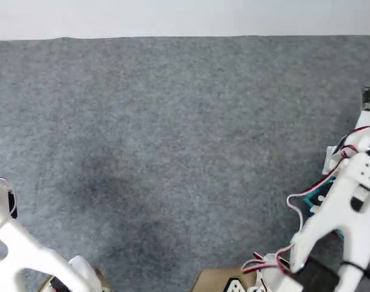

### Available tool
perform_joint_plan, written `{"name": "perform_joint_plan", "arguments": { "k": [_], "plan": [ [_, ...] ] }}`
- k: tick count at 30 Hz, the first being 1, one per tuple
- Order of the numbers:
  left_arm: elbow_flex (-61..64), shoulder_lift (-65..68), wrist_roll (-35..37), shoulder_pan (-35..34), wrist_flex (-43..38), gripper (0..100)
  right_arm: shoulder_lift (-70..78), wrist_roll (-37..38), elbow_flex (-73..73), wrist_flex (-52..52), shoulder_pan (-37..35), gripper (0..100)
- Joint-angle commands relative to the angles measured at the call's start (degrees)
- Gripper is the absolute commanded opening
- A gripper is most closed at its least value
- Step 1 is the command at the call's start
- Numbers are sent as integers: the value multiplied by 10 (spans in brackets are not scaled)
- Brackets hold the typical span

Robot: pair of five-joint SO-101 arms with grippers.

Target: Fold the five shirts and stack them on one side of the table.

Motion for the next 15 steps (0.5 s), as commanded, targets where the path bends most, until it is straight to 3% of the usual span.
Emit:
{"name": "perform_joint_plan", "arguments": {
  "k": [1, 10, 15],
  "plan": [
    [-7, -14, -2, 2, 11, 3, -74, -4, -33, 37, -5, 10],
    [-8, -17, 0, 1, 15, 3, -110, 26, 19, 109, -21, 10],
    [27, -97, 5, 4, 14, 3, -110, -44, 39, 145, -61, 10]
  ]
}}
